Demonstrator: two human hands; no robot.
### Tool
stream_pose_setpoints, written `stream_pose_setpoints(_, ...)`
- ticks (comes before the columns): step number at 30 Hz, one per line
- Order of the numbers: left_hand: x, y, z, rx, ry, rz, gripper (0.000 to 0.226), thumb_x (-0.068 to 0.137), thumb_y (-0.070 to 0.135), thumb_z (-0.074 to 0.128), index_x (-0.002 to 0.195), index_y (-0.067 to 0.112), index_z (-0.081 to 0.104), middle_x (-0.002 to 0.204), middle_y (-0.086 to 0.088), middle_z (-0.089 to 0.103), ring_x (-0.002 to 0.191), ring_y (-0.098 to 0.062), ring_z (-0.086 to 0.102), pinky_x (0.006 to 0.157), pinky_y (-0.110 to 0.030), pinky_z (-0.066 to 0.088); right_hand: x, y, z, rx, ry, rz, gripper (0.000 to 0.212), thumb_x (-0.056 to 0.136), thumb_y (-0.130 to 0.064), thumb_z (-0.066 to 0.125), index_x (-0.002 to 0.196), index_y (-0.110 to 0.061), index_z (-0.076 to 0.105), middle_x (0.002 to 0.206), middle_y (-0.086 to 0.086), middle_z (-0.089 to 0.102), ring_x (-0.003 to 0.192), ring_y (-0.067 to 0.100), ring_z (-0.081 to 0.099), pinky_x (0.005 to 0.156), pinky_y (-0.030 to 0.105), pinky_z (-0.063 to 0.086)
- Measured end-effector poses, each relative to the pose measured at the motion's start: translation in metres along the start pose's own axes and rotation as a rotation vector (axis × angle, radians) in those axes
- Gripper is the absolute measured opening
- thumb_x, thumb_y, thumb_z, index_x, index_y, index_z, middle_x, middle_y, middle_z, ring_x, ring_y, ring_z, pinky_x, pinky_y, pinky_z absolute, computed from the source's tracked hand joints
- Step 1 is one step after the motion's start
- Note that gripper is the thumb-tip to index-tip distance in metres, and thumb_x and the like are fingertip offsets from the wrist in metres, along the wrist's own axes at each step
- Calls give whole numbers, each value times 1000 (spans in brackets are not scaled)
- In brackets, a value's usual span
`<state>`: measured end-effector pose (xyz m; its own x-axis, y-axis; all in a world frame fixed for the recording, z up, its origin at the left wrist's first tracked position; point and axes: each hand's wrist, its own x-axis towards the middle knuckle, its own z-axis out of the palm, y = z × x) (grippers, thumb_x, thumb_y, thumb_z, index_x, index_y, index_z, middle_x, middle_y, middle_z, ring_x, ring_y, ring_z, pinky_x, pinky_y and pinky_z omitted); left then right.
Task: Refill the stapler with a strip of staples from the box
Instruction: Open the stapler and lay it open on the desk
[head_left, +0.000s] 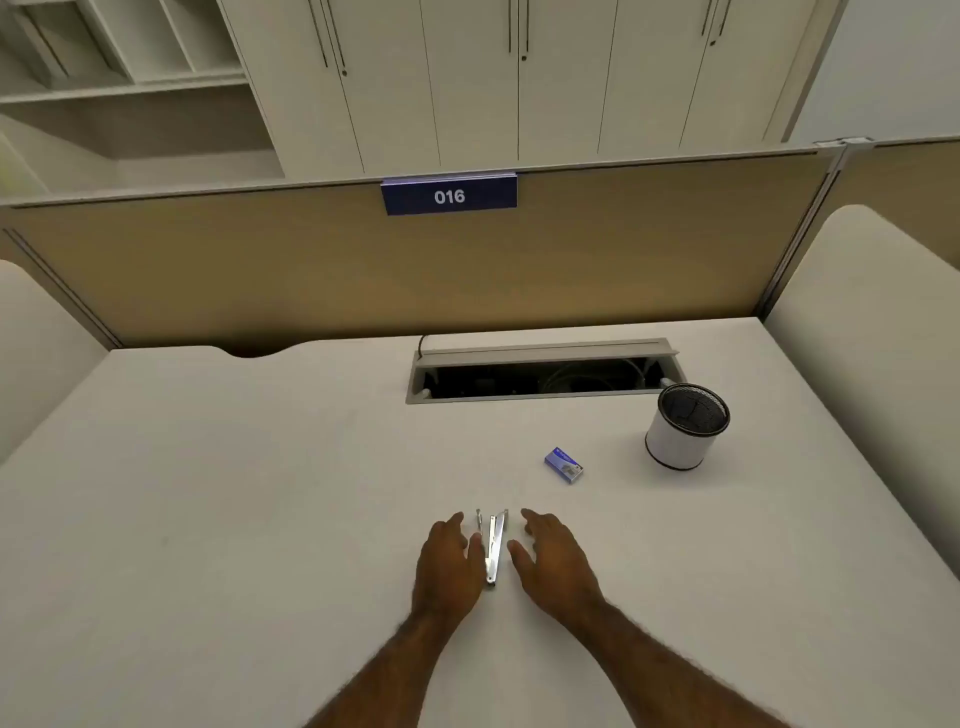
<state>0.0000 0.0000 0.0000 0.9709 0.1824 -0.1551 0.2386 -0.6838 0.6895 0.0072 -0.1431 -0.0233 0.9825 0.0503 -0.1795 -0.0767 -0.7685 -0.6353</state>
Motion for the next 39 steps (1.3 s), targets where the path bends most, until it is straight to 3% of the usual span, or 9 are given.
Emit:
stream_pose_setpoints(6, 11, 8, 8, -51, 0, -84, 47, 95, 25, 51, 137, 4, 47, 116, -13, 64, 110, -24, 59, 95, -27, 42, 19, -4, 5, 13, -79, 40, 54, 97, -38, 44, 146, -19, 32, 136, 4, 52, 118, 16, 53, 101, 30, 42)
stream_pose_setpoints(11, 15, 14, 15, -79, 44, -111, 23, 91, 20, 55, 98, 2, 67, 94, -12, 70, 90, -26, 64, 81, -32, 50, 22, -4, 11, -29, -76, 1, 43, 98, -34, 38, 139, -21, 43, 135, 4, 55, 121, 21, 52, 104, 34, 42)
stream_pose_setpoints(18, -3, 14, 25, -217, 119, -243, 16, 86, 19, 62, 83, 5, 68, 79, -6, 72, 76, -24, 67, 73, -36, 55, 3, 0, 17, 70, -59, 6, 36, 101, -32, 38, 130, -16, 52, 128, 6, 60, 117, 24, 55, 105, 38, 41)
stream_pose_setpoints(20, -15, 12, 28, -249, 136, -227, 16, 87, 20, 64, 76, 8, 66, 69, -1, 70, 66, -20, 66, 65, -34, 56, -6, -1, 16, 129, 8, 8, 32, 100, -35, 38, 125, -21, 53, 117, 2, 63, 104, 19, 59, 97, 36, 47)
stream_pose_setpoints(24, -35, 7, 31, -324, 151, -229, 14, 86, 23, 67, 75, 15, 63, 65, 11, 66, 60, -2, 63, 49, -8, 45, -21, -3, 14, 238, 52, 17, 19, 96, -38, 46, 111, -28, 53, 75, -7, 66, 71, 7, 63, 71, 31, 55)
stream_pose_setpoints(29, -49, 13, 26, -462, 96, -175, 10, 90, 26, 63, 87, 17, 62, 76, 6, 70, 69, -11, 68, 54, -15, 53, -39, -5, 14, 316, 108, 36, 44, 92, -60, 31, 83, -23, 53, 62, -9, 61, 58, 8, 61, 62, 35, 57)
stream_pose_setpoints(34, -63, 28, 20, -710, -69, -290, 24, 97, 33, 49, 92, 18, 69, 83, -8, 75, 72, -19, 72, 53, -28, 55, -48, -17, 12, 413, 131, 95, 49, 92, -63, 32, 77, -24, 57, 65, -3, 68, 58, 11, 67, 60, 34, 59)
stream_pose_setpoints(37, -72, 37, 19, -927, -178, -367, 40, 99, 36, 44, 94, 7, 71, 94, -18, 75, 91, -28, 71, 80, -42, 59, -51, -28, 8, 413, 140, 128, 54, 91, -66, 33, 77, -24, 64, 70, -8, 70, 69, 6, 67, 67, 28, 55)
stream_pose_setpoints(39, -76, 39, 17, -1038, -194, -418, 43, 100, 36, 40, 101, 5, 71, 100, -18, 75, 98, -28, 69, 87, -42, 56, -52, -32, 8, 392, 163, 138, 53, 93, -62, 33, 72, -25, 64, 69, -9, 69, 70, 5, 65, 68, 25, 51)
